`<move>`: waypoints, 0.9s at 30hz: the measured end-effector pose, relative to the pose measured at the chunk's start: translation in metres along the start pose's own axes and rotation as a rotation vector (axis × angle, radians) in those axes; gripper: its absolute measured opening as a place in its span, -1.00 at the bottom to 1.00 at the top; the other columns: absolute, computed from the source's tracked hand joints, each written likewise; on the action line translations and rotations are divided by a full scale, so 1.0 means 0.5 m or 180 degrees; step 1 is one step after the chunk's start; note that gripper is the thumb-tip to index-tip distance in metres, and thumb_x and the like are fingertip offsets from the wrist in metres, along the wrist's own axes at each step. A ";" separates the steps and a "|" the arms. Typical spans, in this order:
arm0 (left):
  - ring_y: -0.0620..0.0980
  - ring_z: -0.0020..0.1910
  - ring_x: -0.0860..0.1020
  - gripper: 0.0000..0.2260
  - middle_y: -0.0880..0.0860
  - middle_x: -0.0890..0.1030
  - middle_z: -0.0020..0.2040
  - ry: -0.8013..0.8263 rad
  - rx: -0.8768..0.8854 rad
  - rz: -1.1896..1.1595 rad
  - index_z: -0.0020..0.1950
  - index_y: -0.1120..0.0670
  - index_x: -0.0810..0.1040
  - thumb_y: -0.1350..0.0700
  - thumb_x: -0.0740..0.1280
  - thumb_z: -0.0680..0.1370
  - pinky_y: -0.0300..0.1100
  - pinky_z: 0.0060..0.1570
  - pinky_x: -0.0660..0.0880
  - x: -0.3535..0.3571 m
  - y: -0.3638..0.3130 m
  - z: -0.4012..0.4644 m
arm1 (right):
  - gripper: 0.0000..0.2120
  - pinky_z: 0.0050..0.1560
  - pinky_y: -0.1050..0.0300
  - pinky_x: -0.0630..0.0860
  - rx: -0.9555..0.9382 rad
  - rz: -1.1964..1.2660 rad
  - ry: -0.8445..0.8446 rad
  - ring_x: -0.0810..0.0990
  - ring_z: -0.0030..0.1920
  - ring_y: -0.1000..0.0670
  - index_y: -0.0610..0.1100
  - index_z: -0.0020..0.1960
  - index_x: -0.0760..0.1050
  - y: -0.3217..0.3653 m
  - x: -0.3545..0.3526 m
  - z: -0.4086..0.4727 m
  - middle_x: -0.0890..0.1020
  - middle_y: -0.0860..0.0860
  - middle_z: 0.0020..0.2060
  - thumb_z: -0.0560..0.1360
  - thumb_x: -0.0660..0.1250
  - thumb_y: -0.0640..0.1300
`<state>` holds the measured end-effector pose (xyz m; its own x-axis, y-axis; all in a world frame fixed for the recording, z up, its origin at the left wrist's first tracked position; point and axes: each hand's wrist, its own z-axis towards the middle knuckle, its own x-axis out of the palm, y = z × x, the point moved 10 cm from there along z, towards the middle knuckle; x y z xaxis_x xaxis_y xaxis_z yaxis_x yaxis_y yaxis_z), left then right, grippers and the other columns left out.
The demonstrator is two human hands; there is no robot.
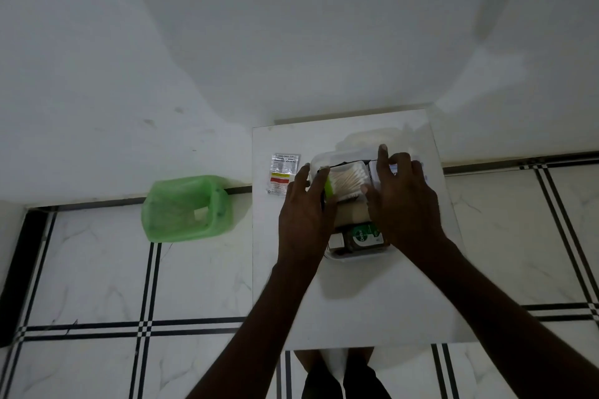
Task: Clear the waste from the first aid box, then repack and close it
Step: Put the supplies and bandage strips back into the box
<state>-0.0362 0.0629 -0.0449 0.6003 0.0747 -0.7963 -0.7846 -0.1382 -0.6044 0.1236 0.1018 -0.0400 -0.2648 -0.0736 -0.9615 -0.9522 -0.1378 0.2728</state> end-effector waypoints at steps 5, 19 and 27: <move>0.11 0.48 0.34 -0.56 0.15 0.34 0.52 -0.0007 -0.0003 -0.0118 0.46 0.06 0.42 0.20 0.31 0.57 0.02 0.39 0.41 0.003 0.002 0.007 | -0.38 0.33 -0.27 0.36 -0.0434 0.0068 0.0225 0.27 0.45 -0.33 -0.21 0.56 0.11 -0.006 0.031 -0.041 0.21 -0.32 0.51 0.57 0.24 -0.10; 0.07 0.49 0.34 -0.54 0.09 0.37 0.52 -0.0025 0.0197 -0.0240 0.48 0.01 0.39 0.14 0.33 0.57 0.04 0.37 0.44 -0.003 0.011 0.010 | -0.46 0.36 -0.18 0.39 -0.0087 0.0558 -0.0168 0.32 0.43 -0.24 -0.17 0.51 0.23 -0.021 -0.001 -0.038 0.33 -0.24 0.46 0.56 0.21 -0.15; 0.22 0.02 0.59 -0.68 0.19 0.63 0.06 -0.0683 -0.0530 0.0224 0.26 0.12 0.52 0.05 0.33 0.54 0.07 -0.02 0.55 -0.060 0.149 0.081 | -0.69 0.00 -0.04 0.51 0.1038 0.0663 -0.0466 0.54 0.05 -0.24 -0.21 0.22 0.43 -0.169 0.023 -0.029 0.61 -0.23 0.06 0.52 0.31 -0.15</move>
<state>-0.1192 0.0904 -0.0671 0.4847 0.2641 -0.8338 -0.7762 -0.3095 -0.5493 0.2034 0.0982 -0.0738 -0.4534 0.0778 -0.8879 -0.8681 0.1872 0.4597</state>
